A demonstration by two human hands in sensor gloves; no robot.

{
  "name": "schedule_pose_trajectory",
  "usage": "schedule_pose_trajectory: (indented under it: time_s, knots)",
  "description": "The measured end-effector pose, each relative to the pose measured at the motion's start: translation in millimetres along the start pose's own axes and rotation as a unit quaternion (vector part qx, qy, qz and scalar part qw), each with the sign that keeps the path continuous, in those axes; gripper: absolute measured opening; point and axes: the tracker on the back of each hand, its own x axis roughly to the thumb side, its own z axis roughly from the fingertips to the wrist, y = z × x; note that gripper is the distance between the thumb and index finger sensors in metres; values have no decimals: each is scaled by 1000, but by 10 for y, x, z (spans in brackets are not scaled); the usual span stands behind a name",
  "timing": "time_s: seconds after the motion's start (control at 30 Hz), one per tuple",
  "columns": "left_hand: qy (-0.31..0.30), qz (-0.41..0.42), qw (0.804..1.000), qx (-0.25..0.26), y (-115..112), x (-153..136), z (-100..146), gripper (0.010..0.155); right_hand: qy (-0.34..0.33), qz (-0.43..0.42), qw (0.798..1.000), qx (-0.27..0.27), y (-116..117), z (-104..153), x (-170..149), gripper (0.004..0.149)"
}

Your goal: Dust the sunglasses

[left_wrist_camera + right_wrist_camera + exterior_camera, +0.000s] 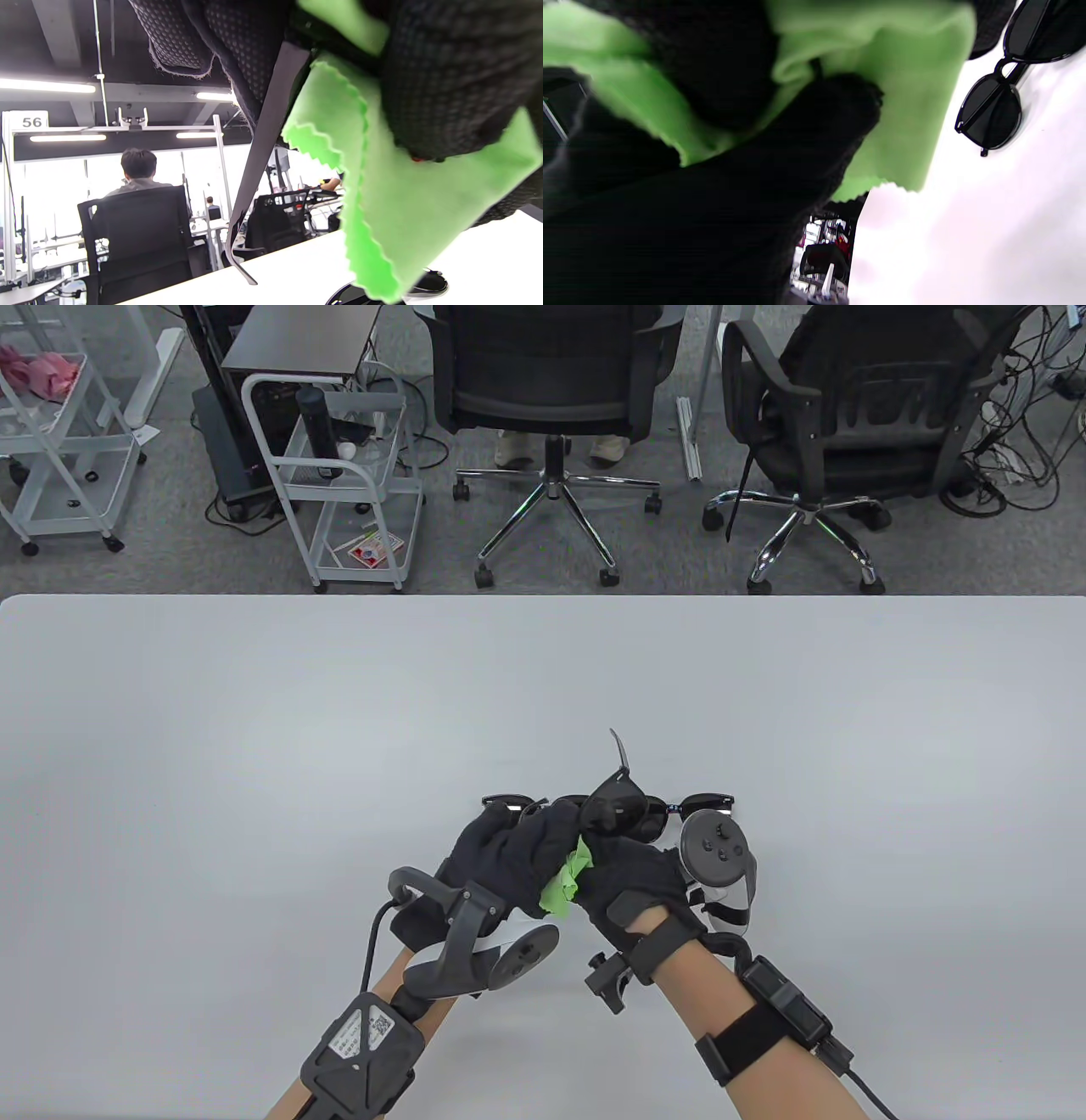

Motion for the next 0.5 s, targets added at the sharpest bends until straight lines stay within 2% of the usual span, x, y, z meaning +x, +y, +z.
schedule_pose_trajectory:
  time_s: [0.07, 0.2, 0.27, 0.33, 0.4, 0.5]
  knots:
    - [0, -3, 1000, 1, 8, -10, -7, 100, -8, -13, 1000, 14, -5, 2, -3, 40]
    - [15, 7, 1000, 2, 16, -79, -3, 99, -4, -91, 993, 76, 31, -20, -47, 45]
    - [11, -9, 1000, 1, 2, -77, 5, 100, 3, -86, 993, 85, 53, -24, -58, 46]
    - [10, -8, 1000, -2, -9, -71, 6, 100, 3, -57, 996, 68, 56, -19, -46, 44]
    - [12, -5, 1000, -1, -4, -53, -10, 100, -4, -7, 1000, 23, 38, -2, -4, 41]
    - [17, 7, 1000, 1, 8, -51, -24, 101, -15, -25, 1000, 2, 39, 21, -6, 42]
